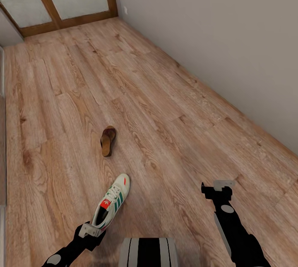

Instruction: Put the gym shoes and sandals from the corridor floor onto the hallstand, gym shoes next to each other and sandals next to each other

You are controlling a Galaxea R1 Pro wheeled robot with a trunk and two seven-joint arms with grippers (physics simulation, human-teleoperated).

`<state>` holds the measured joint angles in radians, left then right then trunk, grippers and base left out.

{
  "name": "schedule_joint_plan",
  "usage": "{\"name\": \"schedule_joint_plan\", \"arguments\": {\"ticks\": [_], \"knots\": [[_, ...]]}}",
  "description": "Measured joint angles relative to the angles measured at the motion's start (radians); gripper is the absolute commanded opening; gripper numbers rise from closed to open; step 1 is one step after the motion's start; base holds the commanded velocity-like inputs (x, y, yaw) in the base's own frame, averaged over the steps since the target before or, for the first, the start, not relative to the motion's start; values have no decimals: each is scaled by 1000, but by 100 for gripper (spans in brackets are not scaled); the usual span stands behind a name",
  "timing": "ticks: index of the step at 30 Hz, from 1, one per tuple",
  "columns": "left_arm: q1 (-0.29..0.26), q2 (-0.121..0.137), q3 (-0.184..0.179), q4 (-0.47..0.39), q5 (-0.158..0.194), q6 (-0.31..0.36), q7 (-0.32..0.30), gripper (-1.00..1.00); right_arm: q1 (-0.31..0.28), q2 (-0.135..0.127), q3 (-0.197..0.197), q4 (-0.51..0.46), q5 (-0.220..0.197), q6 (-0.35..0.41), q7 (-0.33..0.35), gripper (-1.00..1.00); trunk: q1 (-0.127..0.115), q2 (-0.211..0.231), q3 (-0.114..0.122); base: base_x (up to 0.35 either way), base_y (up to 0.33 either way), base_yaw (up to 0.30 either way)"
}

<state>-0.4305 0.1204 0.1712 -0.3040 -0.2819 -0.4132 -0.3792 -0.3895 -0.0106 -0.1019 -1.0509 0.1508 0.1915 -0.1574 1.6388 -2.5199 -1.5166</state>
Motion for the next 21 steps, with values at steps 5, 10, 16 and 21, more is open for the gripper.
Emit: {"name": "schedule_joint_plan", "arguments": {"ticks": [5, 10, 16, 21], "knots": [[0, 0, 0, 0, 0, 0, 0, 100, 0, 0, 0, 0, 0, 0, 0, 100, 0, 0, 0, 5, 0, 0], [0, 0, 0, 0, 1, 0, 0, 100, 0, 0, 0, 0, 0, 0, 0, 100, 0, 0, 0, 1, 0, 0], [0, -1, 0, 0, 1, 0, 0, 100, 0, 0, 0, 0, 0, 0, 0, 100, 0, 0, 0, 0, 0, 0], [0, -3, 0, 0, 0, 0, 0, 100, 0, 0, 0, 0, 0, 0, 0, 100, 0, 0, 0, 0, 0, 0]]}}
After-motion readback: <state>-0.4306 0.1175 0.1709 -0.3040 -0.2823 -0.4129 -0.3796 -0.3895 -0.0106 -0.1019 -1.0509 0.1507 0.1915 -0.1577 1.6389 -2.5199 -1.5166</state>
